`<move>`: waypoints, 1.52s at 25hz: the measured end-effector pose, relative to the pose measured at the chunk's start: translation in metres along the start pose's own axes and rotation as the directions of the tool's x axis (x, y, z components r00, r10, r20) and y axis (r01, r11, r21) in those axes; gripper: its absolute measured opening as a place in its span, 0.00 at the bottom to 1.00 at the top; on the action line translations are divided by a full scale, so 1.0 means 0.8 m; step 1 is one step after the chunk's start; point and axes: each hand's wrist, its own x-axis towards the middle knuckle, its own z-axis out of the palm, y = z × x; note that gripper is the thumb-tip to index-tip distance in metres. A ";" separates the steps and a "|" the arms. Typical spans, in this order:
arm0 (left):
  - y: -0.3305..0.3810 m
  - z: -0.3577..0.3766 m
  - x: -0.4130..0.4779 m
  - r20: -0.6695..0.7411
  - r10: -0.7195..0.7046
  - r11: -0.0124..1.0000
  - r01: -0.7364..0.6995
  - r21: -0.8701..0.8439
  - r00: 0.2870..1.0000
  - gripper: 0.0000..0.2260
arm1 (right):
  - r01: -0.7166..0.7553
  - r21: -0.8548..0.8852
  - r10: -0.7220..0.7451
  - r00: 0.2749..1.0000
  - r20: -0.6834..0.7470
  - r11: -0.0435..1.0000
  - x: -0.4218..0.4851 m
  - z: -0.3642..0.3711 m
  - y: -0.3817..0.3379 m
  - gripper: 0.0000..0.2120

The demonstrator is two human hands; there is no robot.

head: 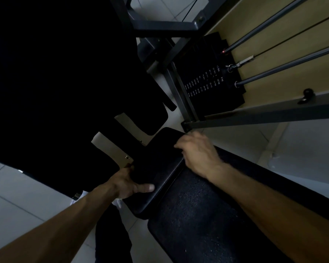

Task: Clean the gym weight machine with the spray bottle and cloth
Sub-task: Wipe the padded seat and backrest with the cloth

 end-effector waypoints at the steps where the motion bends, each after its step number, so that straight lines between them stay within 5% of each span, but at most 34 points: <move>1: 0.001 0.001 0.000 -0.012 0.002 1.000 -0.002 0.009 1.000 0.49 | 0.046 0.021 -0.047 0.998 0.045 0.999 -0.009 0.013 -0.027 0.21; 4: -0.004 0.003 -0.002 -0.032 0.023 0.998 -0.021 0.065 0.999 0.51 | 0.294 0.190 -0.325 0.932 0.159 0.937 -0.053 0.038 -0.095 0.20; 6: -0.016 0.000 -0.008 -0.065 0.002 0.999 0.001 0.050 0.998 0.58 | 0.331 0.176 -0.360 0.917 0.171 0.927 -0.044 0.027 -0.076 0.21; 12: -0.035 -0.001 -0.024 -0.063 -0.003 0.996 -0.002 -0.088 0.998 0.47 | -0.089 -0.096 0.088 0.996 -0.006 0.991 0.030 0.009 0.012 0.19; 15: -0.034 0.004 -0.018 -0.093 0.002 0.994 -0.012 -0.108 0.996 0.40 | 0.133 -0.065 -0.122 0.982 0.143 0.989 0.016 0.039 -0.075 0.17; 17: -0.031 0.006 -0.018 -0.116 0.020 0.997 -0.029 -0.069 0.993 0.38 | 0.321 0.069 -0.328 0.912 0.245 0.944 -0.008 0.051 -0.117 0.18; 19: -0.032 0.005 -0.019 -0.128 0.041 0.996 -0.050 -0.069 0.991 0.39 | 0.357 0.115 -0.375 0.892 0.251 0.927 0.001 0.046 -0.103 0.20; 24: -0.040 0.002 -0.019 -0.101 0.025 0.986 -0.042 -0.164 0.995 0.56 | -0.053 -0.149 0.063 0.996 0.064 0.987 0.079 0.038 0.013 0.21; 26: -0.037 0.002 -0.020 -0.112 0.029 0.983 -0.048 -0.175 0.993 0.52 | -0.039 -0.132 0.050 0.995 0.084 0.991 0.087 0.049 -0.025 0.19; 29: -0.034 0.005 -0.021 -0.108 0.080 0.987 -0.093 -0.129 0.991 0.46 | 0.269 0.018 -0.264 0.929 0.260 0.963 0.054 0.083 -0.127 0.18; 31: -0.036 0.008 -0.022 -0.117 0.101 0.986 -0.115 -0.119 0.988 0.47 | 0.318 0.086 -0.329 0.893 0.307 0.944 0.053 0.088 -0.132 0.19; 36: -0.038 0.016 -0.027 -0.152 0.102 0.986 -0.120 -0.118 0.983 0.34 | -0.069 -0.110 0.088 0.980 0.180 0.992 0.120 0.088 -0.033 0.20; 38: -0.037 0.015 -0.030 -0.163 0.101 0.988 -0.118 -0.101 0.982 0.33 | -0.002 -0.077 0.018 0.978 0.208 0.997 0.118 0.104 -0.076 0.18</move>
